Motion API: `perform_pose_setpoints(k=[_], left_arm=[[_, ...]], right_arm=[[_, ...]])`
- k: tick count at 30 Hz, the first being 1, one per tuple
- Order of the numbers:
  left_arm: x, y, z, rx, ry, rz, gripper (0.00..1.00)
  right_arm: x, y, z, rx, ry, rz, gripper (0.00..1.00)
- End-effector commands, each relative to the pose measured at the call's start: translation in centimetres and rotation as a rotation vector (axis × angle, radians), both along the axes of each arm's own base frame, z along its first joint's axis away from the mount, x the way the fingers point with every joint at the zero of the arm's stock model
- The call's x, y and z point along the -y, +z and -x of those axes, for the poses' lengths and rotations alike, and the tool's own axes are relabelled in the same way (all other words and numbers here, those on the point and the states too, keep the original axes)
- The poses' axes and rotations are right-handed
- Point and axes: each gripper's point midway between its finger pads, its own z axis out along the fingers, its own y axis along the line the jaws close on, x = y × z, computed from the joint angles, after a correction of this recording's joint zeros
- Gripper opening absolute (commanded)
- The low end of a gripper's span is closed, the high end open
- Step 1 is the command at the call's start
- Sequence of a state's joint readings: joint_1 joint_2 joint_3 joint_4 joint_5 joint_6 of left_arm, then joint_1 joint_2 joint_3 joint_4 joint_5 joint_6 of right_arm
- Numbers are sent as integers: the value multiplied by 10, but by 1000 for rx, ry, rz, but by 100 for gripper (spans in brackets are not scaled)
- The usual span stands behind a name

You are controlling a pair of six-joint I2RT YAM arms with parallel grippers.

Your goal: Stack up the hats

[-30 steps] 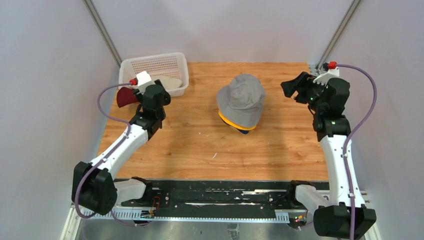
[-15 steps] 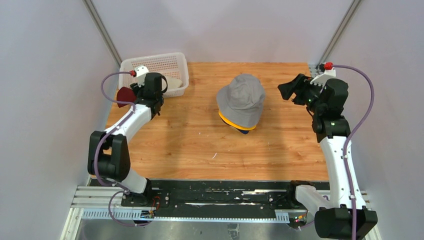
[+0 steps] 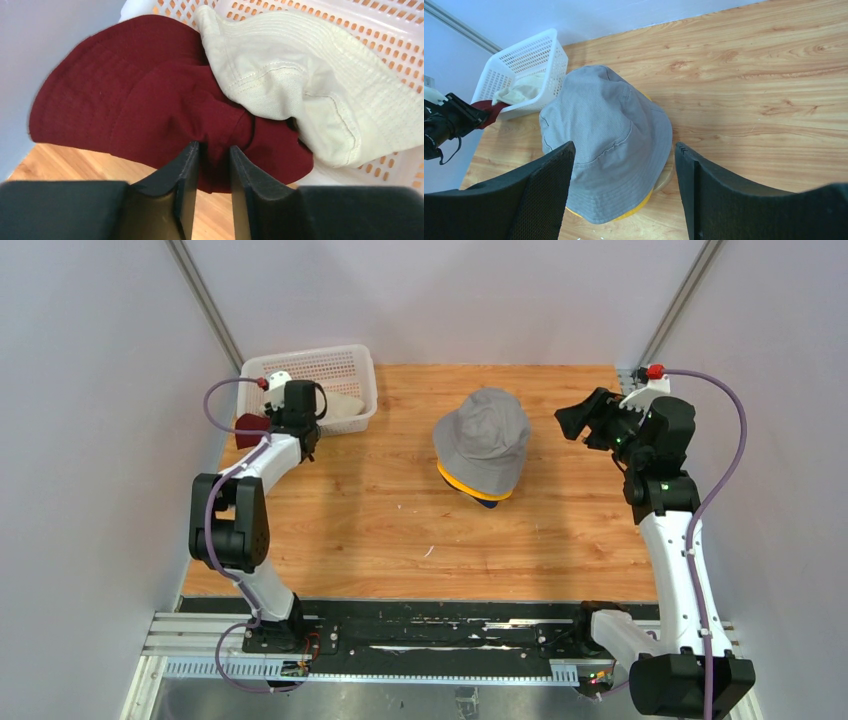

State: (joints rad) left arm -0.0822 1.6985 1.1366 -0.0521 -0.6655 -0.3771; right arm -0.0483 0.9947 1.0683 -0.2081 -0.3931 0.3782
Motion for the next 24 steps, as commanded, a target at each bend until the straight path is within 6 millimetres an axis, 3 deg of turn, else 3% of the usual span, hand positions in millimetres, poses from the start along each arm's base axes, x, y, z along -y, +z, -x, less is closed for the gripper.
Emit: perform_pose_setpoints(k=[1,3,6,11,19,24], left_arm=[[-3,11,-11,36,-1,19,17],[-2,22,-14,63,-11,22,7],[3,61,-15,153,-42,40,0],[30,158,-10,400,-201,121,0],[90,314,45,775,-578,198,0],[138,371,86,942,-903,188,0]], right_arm=[[-6,1,2,7,21,3,72],[-6,1,2,7,22,3,72],[-7,2,2,10,26,-2,72],[-10,4,2,21,44,-13,72],[-20,10,4,55,97,-46,72],[-31,19,8,92,158,-76,71]])
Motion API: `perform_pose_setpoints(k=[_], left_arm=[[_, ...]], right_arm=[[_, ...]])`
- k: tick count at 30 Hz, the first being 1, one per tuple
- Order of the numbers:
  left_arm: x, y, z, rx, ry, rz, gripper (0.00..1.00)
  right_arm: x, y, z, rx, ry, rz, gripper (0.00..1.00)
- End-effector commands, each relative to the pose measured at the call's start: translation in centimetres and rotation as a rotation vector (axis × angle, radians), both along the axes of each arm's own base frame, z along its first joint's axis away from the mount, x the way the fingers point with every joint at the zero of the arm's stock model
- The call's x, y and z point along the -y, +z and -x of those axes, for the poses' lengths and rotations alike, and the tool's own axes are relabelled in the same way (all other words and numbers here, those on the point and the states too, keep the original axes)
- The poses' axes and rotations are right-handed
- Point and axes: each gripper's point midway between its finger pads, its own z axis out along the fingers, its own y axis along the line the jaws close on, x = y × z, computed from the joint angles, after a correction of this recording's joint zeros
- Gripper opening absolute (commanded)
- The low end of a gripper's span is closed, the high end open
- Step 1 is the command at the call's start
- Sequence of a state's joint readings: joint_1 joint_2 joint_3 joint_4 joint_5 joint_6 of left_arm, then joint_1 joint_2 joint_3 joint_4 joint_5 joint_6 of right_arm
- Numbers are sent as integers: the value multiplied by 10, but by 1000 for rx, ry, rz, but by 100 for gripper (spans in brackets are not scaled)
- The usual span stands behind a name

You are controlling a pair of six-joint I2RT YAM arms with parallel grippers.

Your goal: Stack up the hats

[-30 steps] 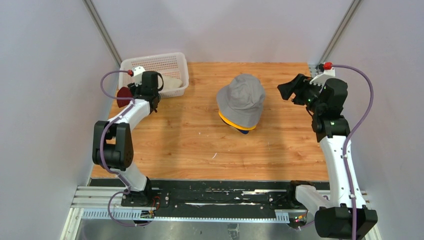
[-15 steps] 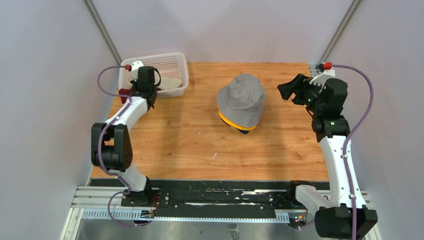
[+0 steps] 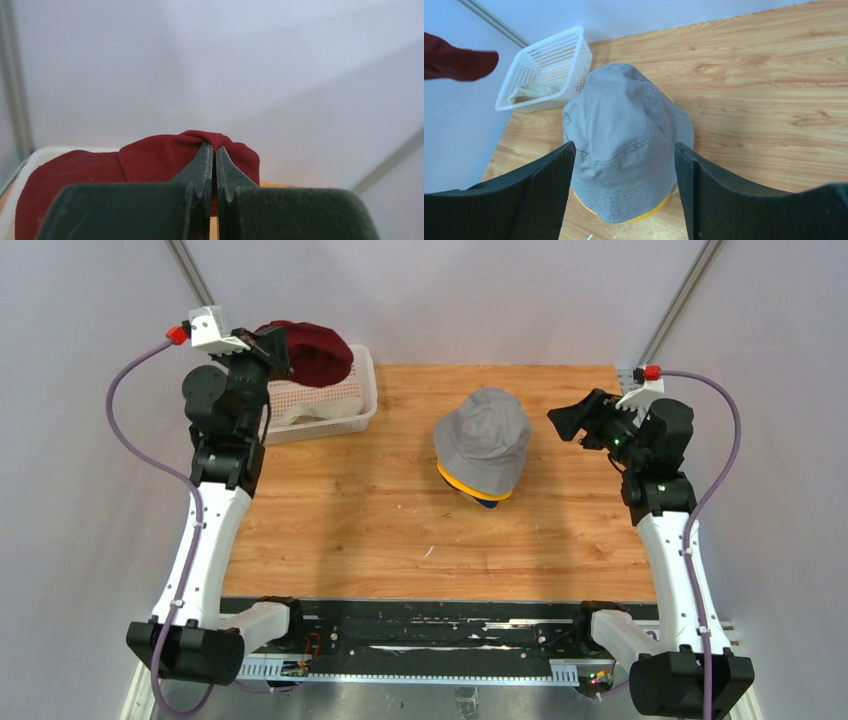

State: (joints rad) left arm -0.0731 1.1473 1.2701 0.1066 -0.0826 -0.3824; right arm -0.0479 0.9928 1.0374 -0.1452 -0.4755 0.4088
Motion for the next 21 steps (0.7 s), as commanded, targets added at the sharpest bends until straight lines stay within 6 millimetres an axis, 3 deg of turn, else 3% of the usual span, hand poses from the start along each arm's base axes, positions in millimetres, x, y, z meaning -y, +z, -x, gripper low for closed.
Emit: perform_pose_setpoints(k=[1,3,7,10,13,16,21], left_arm=[[62,52,35,218,-361,-81,0],[88,66,53,295,-532,-95,0],[135,76,87,407,-886,-101,0],[153,80,109,504,-1091,-19,0],[157,82,127,588,-1301,127,0],[176,71,115,514,-1413,159,0],[208,52,115,455,-1526,94,0]], right_arm=[[-19,19,7,74,93,-41,72],[-25,23,11,92,132,-57,71],[-35,32,16,119,191,-91,71],[-43,37,20,140,245,-125,71],[-53,42,23,154,311,-174,70],[-62,48,27,169,384,-228,69],[-72,55,30,170,469,-308,69]])
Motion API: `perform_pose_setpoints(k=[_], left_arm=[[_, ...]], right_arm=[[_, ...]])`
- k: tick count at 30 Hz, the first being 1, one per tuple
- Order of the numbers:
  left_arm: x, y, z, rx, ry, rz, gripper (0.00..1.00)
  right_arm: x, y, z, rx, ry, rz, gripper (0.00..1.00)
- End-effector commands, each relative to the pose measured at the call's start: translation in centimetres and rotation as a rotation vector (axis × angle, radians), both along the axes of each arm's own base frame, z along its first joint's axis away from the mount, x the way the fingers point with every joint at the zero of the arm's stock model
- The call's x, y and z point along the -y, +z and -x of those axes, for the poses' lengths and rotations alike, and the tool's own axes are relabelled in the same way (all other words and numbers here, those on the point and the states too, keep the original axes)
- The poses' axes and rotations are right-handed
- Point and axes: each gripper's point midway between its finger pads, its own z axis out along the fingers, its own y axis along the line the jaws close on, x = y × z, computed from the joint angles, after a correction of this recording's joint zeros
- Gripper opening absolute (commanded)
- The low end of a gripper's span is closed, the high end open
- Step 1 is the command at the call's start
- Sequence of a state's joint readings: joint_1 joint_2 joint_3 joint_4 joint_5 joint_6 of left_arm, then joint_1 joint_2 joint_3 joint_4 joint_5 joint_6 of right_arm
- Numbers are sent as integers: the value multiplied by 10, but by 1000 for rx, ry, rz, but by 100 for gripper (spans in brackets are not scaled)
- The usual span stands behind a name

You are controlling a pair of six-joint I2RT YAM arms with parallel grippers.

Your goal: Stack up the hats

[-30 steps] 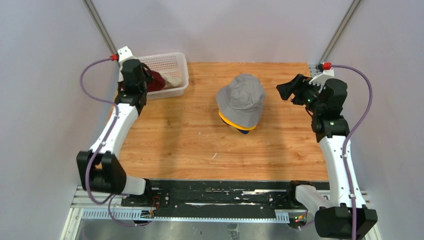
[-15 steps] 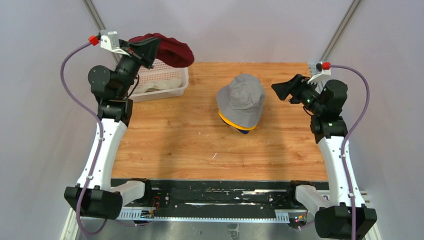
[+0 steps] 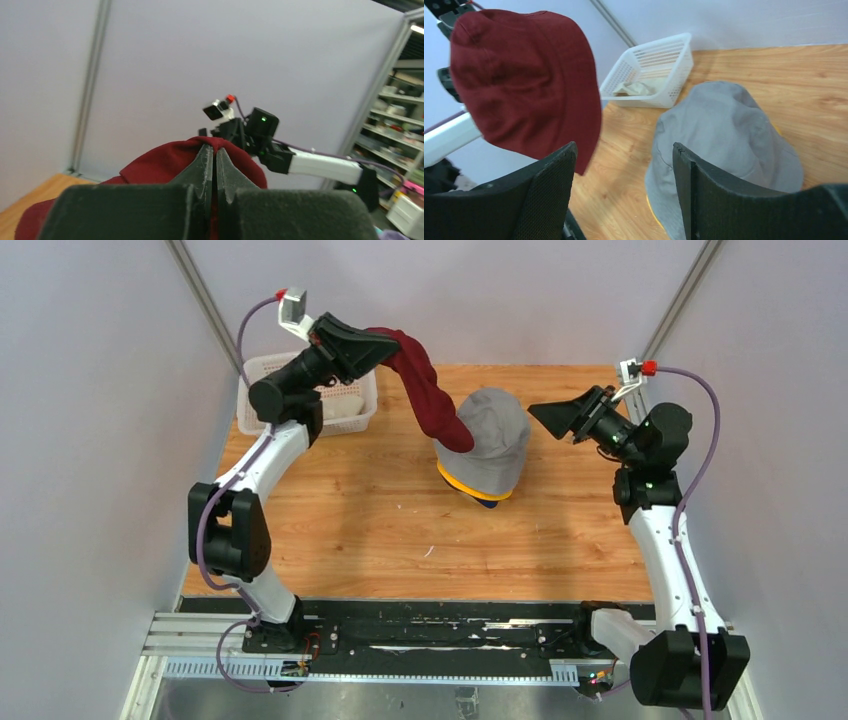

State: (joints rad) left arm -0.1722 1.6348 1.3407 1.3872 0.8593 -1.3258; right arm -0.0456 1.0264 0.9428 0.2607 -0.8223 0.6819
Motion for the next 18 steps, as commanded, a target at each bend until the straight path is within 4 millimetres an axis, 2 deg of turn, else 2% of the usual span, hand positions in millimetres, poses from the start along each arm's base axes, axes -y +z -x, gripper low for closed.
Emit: perform_pose_setpoints(k=[1,5,12,15,18], left_arm=[[20,14,55,176,-173,-72,0],[35,1,62,208,-225,-147,0],[56,-21,77,288,-285,-242,0],[65,-21,84,304,-313,-243,0],[69,-14,80,287,-322,-212,0]], right_arm=[[-20,19,14,43,152,-87,69],[-26,23,16,47,221,-154,68],[-40,18,17,28,320,-234,67],[-48,18,17,27,366,-256,66],[-53,18,20,26,389,-270,65]])
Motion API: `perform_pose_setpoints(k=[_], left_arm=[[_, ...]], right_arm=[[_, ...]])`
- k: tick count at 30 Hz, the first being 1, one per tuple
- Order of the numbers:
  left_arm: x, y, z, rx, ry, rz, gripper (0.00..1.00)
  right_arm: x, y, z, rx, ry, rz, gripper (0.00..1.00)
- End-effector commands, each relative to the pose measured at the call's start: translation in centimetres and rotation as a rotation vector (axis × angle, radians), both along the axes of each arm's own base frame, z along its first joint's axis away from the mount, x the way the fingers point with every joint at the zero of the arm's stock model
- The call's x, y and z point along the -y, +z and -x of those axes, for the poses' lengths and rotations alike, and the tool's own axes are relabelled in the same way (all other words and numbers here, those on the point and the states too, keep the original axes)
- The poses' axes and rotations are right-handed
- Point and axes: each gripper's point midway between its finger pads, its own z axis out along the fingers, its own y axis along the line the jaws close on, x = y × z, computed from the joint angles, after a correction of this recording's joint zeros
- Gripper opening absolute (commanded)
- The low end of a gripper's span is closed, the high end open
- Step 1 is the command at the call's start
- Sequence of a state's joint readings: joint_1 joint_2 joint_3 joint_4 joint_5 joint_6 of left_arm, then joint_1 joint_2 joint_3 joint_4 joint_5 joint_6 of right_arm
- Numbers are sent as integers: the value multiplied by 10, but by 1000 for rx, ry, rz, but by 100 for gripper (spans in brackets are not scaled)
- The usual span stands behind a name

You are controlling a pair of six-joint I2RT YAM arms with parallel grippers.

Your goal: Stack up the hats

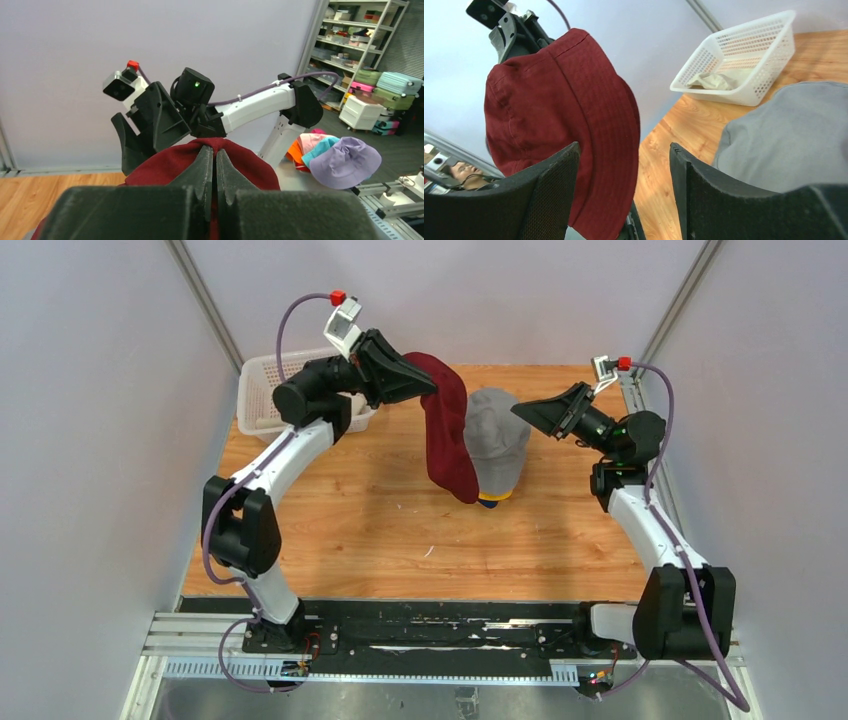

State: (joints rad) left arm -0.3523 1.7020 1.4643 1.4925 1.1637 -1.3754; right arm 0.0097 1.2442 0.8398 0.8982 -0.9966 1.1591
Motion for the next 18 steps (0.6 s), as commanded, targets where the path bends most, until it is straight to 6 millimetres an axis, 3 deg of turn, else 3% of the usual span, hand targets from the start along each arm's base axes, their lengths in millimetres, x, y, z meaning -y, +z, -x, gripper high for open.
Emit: perform_pose_setpoints(k=[1,10,13,18], left_arm=[[3,14,5,85,-17,44,0],[6,45,-35,-122,-10,219,0],[13,45,-53,-173,46,226,0],[22,47,-60,-230,54,242,0]], right_arm=[[-12,16,22,84,84,-27,65],[-2,-1,15,68,-65,153,64],[5,-2,14,59,-122,204,64],[6,-8,10,24,-119,197,63]])
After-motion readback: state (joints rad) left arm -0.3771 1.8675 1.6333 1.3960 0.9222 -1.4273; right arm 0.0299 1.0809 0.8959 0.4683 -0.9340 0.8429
